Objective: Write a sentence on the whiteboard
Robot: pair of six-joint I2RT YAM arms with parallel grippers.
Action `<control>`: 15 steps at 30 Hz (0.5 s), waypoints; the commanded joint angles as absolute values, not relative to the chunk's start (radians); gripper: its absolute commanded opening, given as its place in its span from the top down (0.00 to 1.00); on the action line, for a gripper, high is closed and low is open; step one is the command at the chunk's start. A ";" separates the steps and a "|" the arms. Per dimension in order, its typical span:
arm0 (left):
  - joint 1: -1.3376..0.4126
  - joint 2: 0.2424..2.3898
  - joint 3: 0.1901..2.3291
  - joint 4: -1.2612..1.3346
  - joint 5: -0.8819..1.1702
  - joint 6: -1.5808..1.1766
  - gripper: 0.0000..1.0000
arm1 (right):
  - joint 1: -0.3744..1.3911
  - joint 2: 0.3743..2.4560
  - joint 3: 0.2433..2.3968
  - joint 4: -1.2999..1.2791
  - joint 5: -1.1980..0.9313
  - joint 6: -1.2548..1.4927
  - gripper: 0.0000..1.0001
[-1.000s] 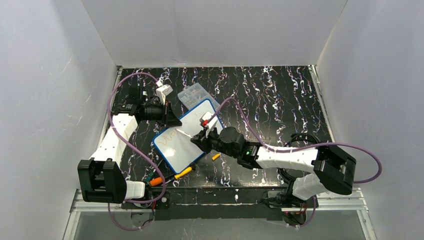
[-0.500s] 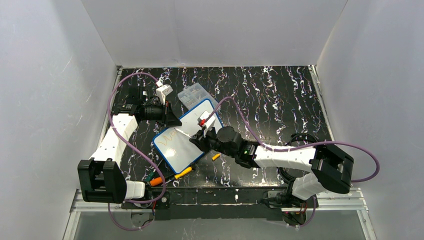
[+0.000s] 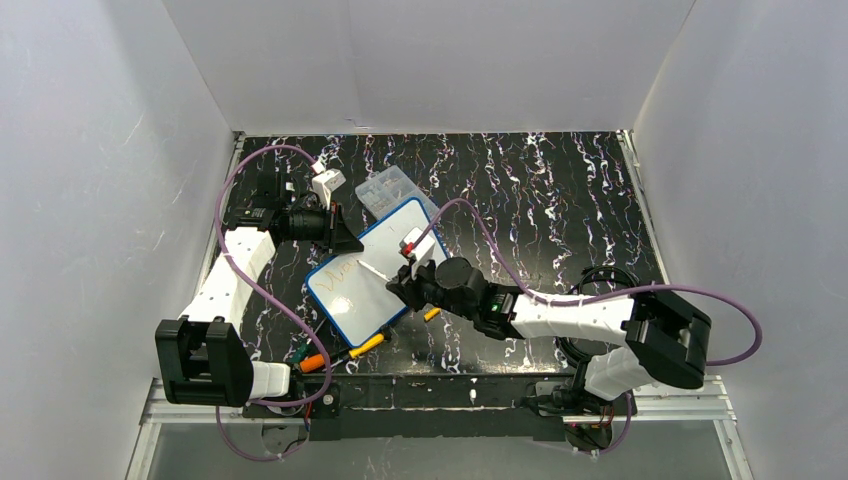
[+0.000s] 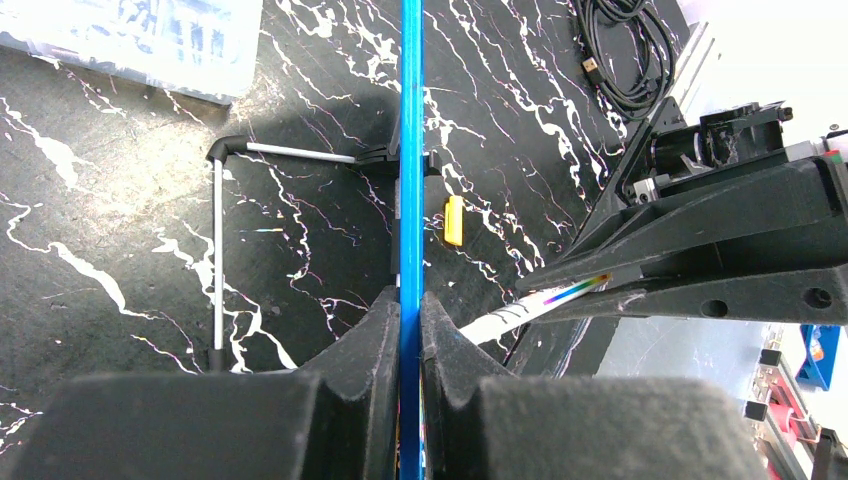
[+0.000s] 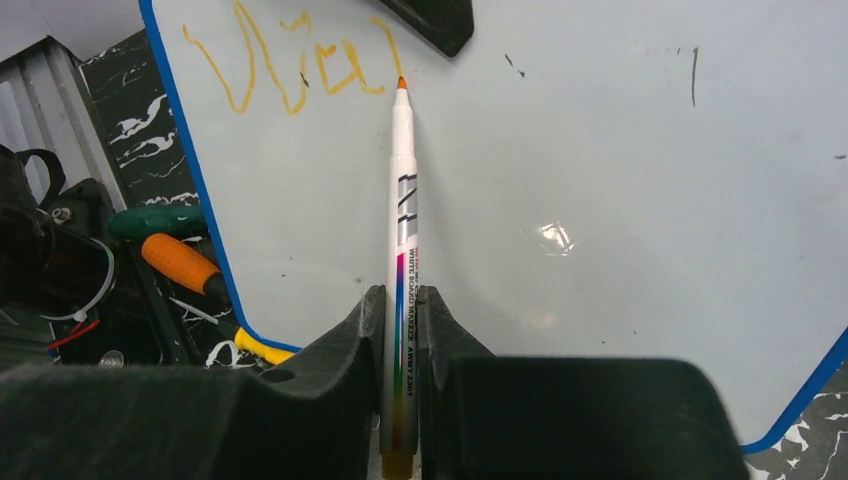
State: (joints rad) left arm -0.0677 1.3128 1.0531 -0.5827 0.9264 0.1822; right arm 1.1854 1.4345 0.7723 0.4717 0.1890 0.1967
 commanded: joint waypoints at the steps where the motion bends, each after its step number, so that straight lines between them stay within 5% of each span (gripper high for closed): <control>1: -0.074 1.301 1.047 -0.641 0.953 0.187 1.00 | 1.193 1.385 0.744 0.462 0.218 0.215 0.99; 15: -0.074 1.303 1.047 -0.641 0.955 0.187 1.00 | 1.198 1.407 0.779 0.486 0.242 0.207 0.99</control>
